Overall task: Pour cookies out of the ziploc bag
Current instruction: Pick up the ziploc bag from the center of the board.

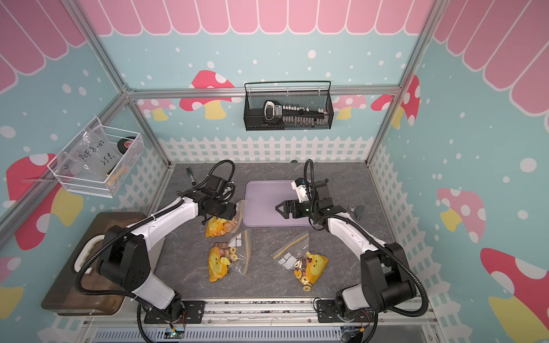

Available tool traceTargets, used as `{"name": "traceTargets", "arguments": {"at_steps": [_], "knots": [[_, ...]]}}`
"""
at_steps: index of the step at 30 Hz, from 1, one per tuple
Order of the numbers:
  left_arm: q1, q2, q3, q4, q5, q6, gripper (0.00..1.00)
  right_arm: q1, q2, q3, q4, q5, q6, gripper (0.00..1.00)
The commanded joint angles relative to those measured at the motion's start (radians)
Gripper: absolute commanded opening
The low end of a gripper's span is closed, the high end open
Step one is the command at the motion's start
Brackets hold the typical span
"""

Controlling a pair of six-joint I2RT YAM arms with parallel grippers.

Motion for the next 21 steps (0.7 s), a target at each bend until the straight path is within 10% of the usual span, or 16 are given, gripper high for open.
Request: {"name": "traceTargets", "arguments": {"at_steps": [1,11,21], "knots": [[-0.004,0.027,0.043,-0.010,-0.015,0.012,0.60,0.007,0.017,0.004,-0.006,0.010,-0.014,0.96],[-0.004,0.105,0.072,-0.016,0.014,0.033,0.47,0.010,0.023,-0.003,-0.009,0.016,-0.014,0.95],[-0.002,0.131,0.096,-0.046,0.040,0.045,0.05,0.010,0.032,-0.008,-0.017,0.035,-0.016,0.94]]}}
